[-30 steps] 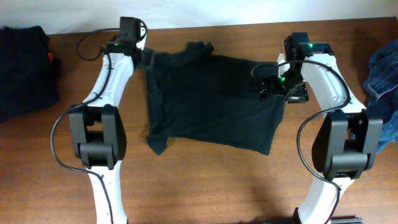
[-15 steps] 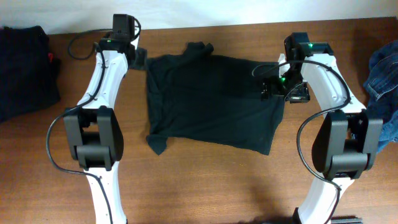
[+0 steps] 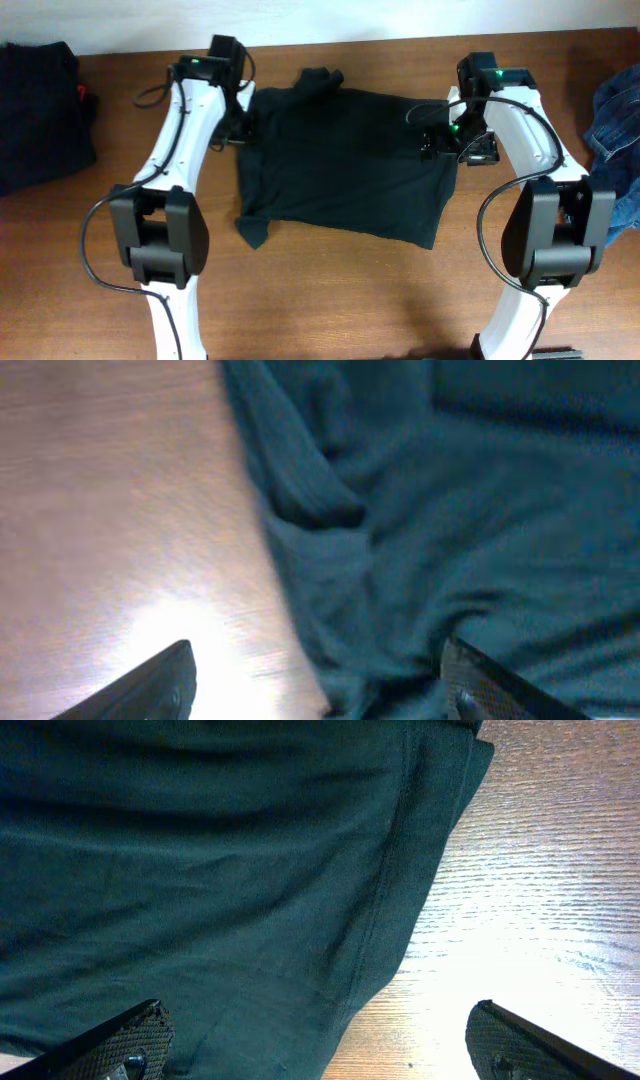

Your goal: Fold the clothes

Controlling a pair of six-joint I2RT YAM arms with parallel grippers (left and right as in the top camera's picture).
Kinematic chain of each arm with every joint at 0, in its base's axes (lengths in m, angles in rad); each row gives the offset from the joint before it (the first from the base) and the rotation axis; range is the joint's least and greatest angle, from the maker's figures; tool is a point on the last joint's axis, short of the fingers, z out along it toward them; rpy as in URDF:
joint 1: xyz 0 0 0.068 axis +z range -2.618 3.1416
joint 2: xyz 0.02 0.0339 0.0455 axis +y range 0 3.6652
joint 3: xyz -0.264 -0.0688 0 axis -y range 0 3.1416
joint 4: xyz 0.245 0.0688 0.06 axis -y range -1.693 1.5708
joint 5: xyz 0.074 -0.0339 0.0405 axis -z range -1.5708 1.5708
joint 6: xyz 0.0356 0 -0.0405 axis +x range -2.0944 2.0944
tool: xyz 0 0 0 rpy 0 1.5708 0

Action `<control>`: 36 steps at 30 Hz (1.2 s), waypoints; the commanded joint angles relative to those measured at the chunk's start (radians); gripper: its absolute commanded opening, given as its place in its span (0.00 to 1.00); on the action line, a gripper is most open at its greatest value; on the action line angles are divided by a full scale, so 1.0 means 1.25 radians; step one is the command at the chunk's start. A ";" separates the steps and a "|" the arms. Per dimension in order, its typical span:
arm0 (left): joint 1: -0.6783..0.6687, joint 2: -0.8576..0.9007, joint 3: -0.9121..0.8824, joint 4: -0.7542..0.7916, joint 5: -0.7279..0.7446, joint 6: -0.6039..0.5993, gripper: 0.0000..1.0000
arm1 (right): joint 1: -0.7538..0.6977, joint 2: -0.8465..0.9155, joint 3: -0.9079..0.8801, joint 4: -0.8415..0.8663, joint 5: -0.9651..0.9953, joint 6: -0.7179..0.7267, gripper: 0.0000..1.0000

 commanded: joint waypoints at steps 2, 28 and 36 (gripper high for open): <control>-0.022 -0.023 0.006 -0.037 0.025 -0.066 0.79 | 0.001 -0.005 -0.004 0.000 0.013 0.003 0.99; -0.046 -0.022 -0.250 0.233 -0.108 -0.213 0.79 | 0.001 -0.005 -0.004 0.000 0.013 0.003 0.99; -0.046 -0.022 -0.276 0.245 -0.168 -0.214 0.79 | 0.001 -0.005 -0.004 0.000 0.013 0.003 0.99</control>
